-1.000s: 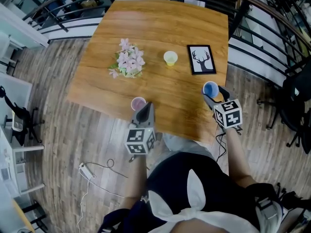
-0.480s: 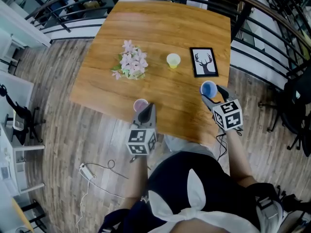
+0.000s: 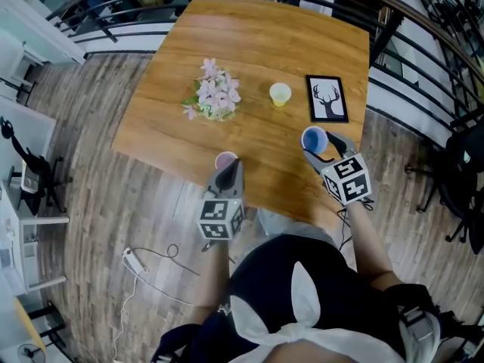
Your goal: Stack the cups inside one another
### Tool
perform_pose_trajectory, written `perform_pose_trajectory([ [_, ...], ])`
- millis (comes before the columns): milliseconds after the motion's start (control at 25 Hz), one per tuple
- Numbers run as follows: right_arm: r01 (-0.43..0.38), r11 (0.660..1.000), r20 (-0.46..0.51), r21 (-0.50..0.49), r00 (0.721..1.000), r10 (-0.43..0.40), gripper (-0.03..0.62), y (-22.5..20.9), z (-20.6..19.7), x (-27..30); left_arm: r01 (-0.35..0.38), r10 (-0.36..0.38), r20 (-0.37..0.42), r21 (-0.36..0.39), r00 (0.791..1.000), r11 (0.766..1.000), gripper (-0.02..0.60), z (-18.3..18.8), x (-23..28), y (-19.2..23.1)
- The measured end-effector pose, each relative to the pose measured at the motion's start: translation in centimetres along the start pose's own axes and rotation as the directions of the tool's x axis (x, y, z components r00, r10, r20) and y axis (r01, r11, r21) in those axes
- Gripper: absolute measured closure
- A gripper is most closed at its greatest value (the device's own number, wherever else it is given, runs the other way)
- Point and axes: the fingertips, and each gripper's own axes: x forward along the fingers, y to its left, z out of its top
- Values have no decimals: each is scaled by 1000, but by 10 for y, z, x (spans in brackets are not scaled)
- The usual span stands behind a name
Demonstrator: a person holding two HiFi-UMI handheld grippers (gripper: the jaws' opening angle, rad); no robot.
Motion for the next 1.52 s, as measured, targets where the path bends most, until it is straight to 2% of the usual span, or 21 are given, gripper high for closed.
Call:
perform_pose_trajectory([
  [560,-182,977,19,-114,983,185,278,81,43,43,-91,91,1,-50,996,995,565,-11,-27,33],
  [1120,-339,911,31,-237,934,355,278,165,88,70,-207,209,13,-109,978,972,565,-21,-66,68],
  [1520,-403,869,15,-288,905,425,278,202,102,83,-264,268,13,-139,963,955,565,-23,-84,87],
])
